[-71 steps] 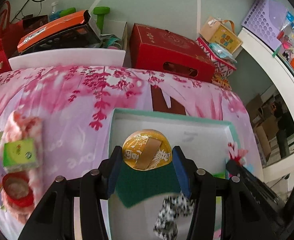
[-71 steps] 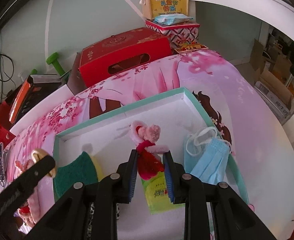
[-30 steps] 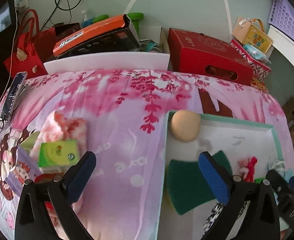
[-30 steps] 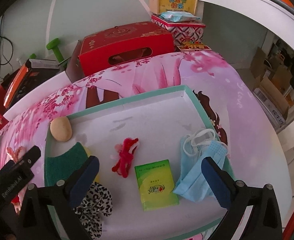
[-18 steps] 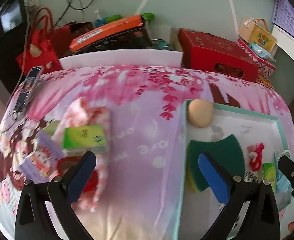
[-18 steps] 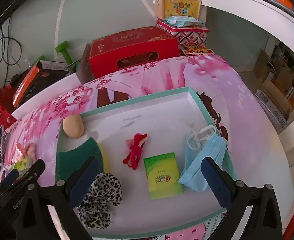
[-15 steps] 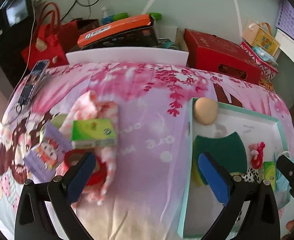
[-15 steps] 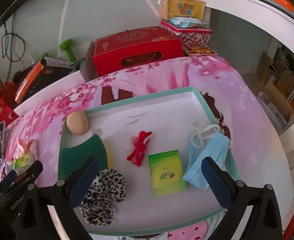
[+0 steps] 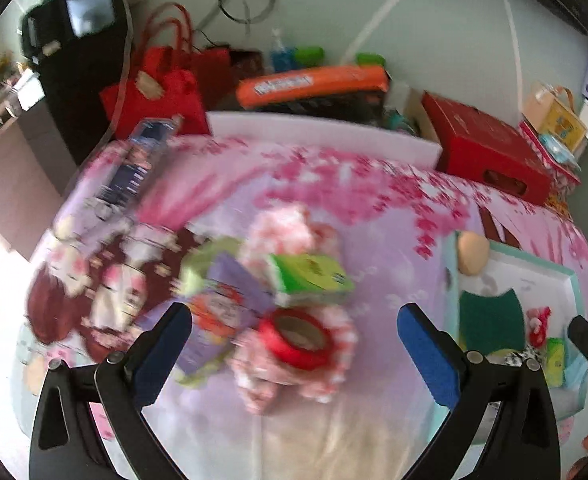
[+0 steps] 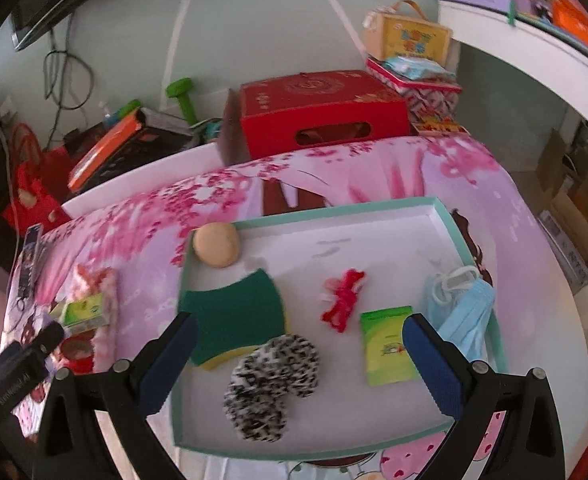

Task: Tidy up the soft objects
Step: 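Move both tools back to the pile of items on the bed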

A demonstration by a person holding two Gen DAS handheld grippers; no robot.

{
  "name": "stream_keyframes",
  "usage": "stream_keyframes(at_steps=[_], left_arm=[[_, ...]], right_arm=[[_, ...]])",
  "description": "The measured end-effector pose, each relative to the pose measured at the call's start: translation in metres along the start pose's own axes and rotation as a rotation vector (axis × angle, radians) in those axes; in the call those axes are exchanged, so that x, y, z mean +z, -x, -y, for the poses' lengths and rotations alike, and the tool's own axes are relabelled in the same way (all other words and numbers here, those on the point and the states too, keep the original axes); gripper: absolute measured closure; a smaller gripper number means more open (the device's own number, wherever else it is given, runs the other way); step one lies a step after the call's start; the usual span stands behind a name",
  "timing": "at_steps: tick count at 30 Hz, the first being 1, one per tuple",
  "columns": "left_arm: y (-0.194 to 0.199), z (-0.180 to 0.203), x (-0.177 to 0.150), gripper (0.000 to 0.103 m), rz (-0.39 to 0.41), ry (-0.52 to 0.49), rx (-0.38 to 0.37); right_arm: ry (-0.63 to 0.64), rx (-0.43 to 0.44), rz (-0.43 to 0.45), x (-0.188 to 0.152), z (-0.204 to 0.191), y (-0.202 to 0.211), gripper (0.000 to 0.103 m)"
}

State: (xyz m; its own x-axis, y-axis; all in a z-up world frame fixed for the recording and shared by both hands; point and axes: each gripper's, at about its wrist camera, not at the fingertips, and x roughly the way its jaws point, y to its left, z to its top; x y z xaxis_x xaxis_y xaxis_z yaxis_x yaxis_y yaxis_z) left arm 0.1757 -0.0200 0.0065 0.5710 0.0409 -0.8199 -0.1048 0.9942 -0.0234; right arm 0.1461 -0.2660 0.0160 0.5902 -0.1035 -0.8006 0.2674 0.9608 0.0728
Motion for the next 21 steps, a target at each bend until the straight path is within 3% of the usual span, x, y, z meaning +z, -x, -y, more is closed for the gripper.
stream_keyframes(at_steps=[3, 9, 12, 21], left_arm=[[0.011, -0.021, 0.003, 0.001, 0.054, 0.000, 0.047], [0.015, -0.080, 0.007, 0.001, 0.051, 0.095, 0.119], [0.013, -0.103, 0.006, 0.001, 0.030, 0.145, 0.148], [-0.003, -0.137, 0.004, 0.001, -0.042, 0.259, 0.076]], right_arm=[[0.036, 0.026, 0.023, 0.003, -0.018, 0.012, 0.000], [0.094, 0.113, 0.038, 0.010, -0.056, 0.027, 0.000], [0.121, 0.116, 0.052, 0.016, -0.076, 0.032, 0.000], [0.193, 0.277, -0.014, 0.005, -0.137, 0.008, 0.000]])
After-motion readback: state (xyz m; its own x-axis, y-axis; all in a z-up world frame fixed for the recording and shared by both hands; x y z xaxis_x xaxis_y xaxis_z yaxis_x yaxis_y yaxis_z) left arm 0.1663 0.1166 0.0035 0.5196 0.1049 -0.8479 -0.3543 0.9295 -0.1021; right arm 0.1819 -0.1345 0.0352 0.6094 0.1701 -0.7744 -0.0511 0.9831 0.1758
